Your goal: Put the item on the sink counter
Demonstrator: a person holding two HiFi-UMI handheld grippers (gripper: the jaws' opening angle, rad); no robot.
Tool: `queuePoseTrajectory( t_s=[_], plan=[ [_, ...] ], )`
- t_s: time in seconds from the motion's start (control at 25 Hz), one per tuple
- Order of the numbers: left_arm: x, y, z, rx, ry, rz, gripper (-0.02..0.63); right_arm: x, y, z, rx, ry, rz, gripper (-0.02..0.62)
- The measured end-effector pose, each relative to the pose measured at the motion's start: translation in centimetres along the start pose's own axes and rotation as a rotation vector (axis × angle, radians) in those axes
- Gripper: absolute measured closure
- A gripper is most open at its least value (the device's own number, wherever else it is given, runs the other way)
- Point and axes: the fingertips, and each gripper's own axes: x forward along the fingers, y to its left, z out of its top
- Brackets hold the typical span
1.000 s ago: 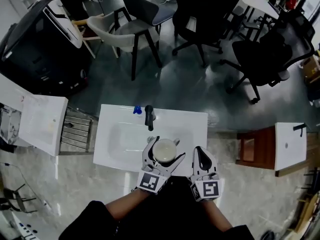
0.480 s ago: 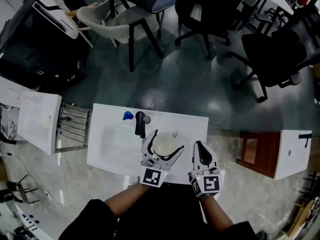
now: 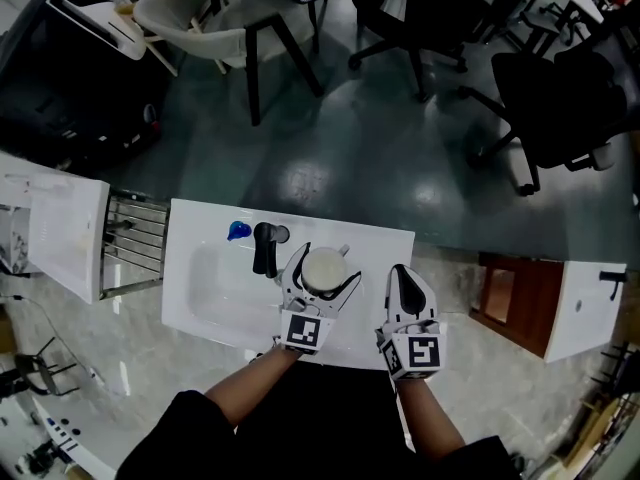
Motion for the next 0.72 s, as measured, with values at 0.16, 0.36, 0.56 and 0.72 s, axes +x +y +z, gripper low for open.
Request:
queuePoseTrajectory(
  t_s=[0.16,0.36,0.56,0.72],
  plan=[
    [2.2,0.6,-1.4,-0.005,-0.002,0.008,0.135,1.2,-1.3,-0.1,0.03,0.012,-0.025,0.563],
    [4.3,1.6,-3.5,-0.003,0.019,0.022,0.135,2.5,-0.4,-1.9,0.01,0.058,0.021,0.563],
    [6.0,2.1,-5.4,0.01,0.076,0.042,0.135,3.3,0.0,-3.7,0.025,0.1,0.047,0.563],
    [6.9,2.7,-7.7,0.036,0.122,0.035,0.135,3.6,-2.0,-4.8,0.046,0.105,0.003,0.563]
  ],
)
